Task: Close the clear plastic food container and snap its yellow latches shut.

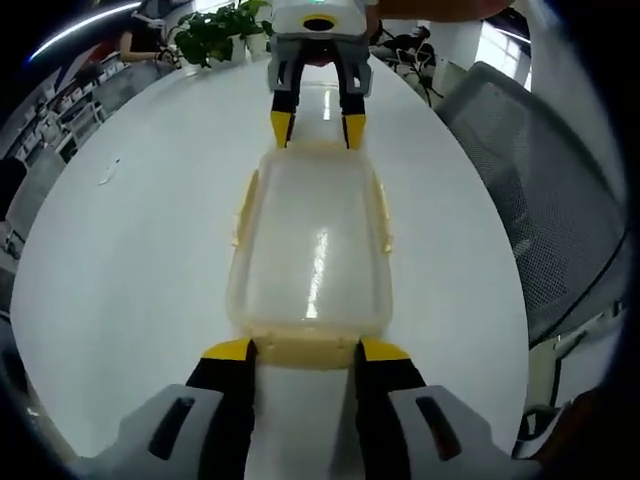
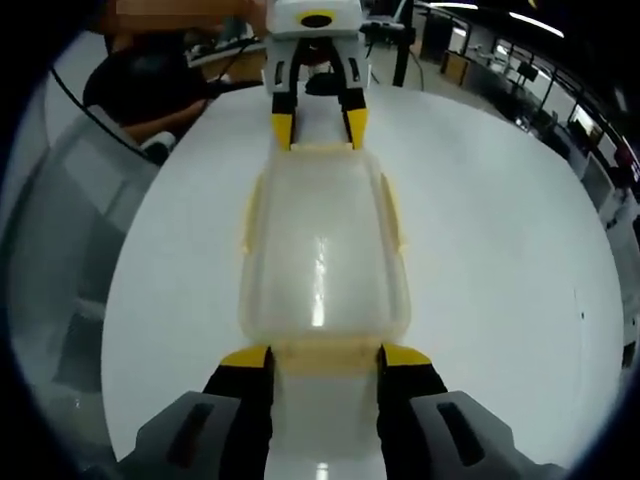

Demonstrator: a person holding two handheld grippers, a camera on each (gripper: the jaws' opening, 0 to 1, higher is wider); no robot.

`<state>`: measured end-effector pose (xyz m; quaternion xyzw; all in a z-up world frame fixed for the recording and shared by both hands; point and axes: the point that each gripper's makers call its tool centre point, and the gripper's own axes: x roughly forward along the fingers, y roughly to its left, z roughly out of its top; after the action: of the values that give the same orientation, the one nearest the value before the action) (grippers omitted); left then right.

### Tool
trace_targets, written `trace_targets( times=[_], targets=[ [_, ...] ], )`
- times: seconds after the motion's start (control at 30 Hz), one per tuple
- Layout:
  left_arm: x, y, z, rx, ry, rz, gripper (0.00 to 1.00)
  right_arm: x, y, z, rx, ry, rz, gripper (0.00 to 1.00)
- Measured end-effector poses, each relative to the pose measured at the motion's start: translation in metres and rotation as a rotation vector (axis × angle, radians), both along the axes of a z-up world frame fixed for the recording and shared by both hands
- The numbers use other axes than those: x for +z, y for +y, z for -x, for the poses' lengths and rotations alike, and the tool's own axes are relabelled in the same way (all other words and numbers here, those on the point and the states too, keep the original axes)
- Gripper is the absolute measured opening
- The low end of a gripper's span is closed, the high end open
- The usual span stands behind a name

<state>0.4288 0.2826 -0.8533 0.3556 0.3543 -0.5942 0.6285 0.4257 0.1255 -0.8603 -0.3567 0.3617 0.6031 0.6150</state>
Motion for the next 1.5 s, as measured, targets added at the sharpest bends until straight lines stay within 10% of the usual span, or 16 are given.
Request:
trace_targets(
  times=[0.83,1.5],
  targets=[
    [0.002,0.0,0.003,0.02,-0.007,-0.015,0.37,0.003,0.001,-0.002,0.005,-0.022,-0.003,0.38],
    [0.041,-0.015,0.007,0.01,-0.033,-0.019,0.38,0.049,-0.015,0.005,0.003,-0.054,-0.047,0.38]
  ],
)
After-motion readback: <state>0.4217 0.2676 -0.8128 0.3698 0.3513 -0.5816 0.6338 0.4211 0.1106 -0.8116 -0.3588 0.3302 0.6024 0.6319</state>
